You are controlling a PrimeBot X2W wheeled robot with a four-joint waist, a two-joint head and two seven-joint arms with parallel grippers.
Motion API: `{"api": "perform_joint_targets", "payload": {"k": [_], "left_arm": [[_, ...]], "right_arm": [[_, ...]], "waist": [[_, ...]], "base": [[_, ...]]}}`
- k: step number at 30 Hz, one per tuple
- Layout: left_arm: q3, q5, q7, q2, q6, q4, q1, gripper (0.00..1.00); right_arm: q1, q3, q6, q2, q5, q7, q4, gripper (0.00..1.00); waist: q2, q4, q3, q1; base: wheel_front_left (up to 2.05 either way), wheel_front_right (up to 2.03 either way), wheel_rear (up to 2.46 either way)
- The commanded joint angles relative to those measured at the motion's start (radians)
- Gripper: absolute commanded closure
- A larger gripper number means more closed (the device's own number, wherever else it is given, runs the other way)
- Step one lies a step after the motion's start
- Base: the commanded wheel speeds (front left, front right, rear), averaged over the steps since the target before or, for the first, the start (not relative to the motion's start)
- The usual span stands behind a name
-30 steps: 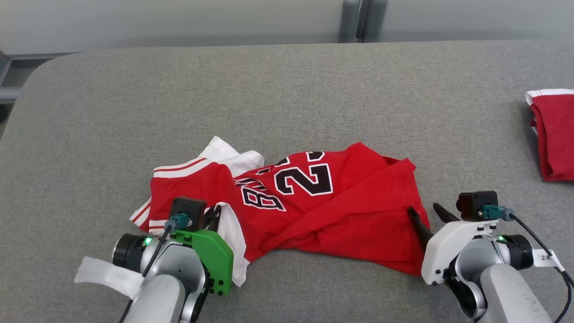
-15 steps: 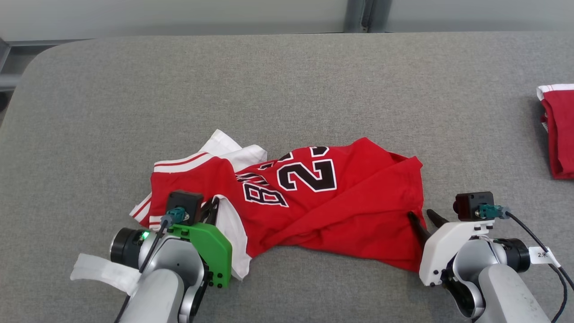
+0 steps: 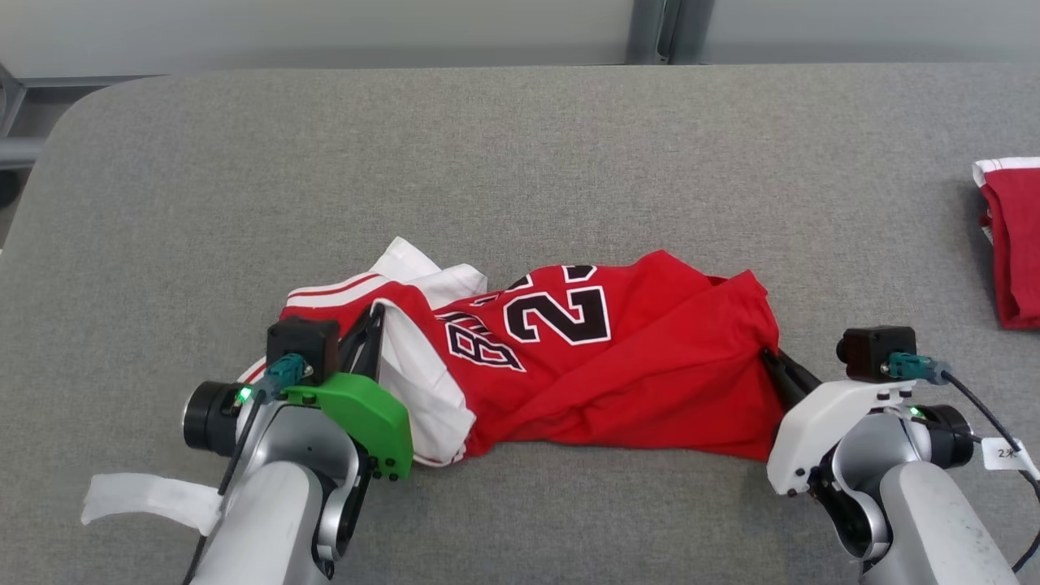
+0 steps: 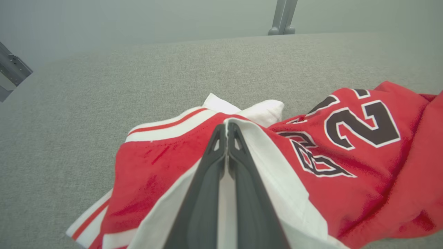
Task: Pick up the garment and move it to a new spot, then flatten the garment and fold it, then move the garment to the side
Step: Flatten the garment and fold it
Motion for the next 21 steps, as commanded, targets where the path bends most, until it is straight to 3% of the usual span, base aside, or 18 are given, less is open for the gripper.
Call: {"api": "perform_joint_targets", "payload": {"k": [1,9,13,19,21], "left_arm": [[0.011,-0.011,-0.019,-0.002,0.004,-0.017,-0.025,1.0],[0.06,-0.037,-0.084,0.002,0.01,-0.117,-0.086,1.0],[0.092,-0.082,-0.097,0.001,-0.01,-0.168,-0.137,1.0],[0.162,-0.23,-0.075,-0.011,-0.078,-0.217,-0.252,1.0],[0.209,-0.337,-0.053,-0.03,-0.094,-0.228,-0.303,1.0]], "right_arm": [[-0.009,-0.004,-0.001,-0.006,0.017,-0.005,-0.023,1.0],[-0.029,-0.02,-0.001,-0.026,0.107,0.032,-0.161,1.0],[-0.067,-0.044,-0.001,-0.053,0.177,0.068,-0.242,1.0],[-0.189,-0.075,-0.001,-0.1,0.252,0.134,-0.327,1.0],[-0.241,-0.068,-0.001,-0.114,0.275,0.169,-0.336,1.0]], "waist": [[0.0,0.0,-0.007,0.0],[0.0,-0.008,-0.021,0.0],[0.0,-0.019,-0.014,0.0],[0.0,-0.047,0.048,0.0],[0.0,-0.06,0.083,0.0]], "base": [[0.0,0.0,0.0],[0.0,0.0,0.0],[0.0,0.0,0.0],[0.0,0.0,0.0],[0.0,0.0,0.0]]}}
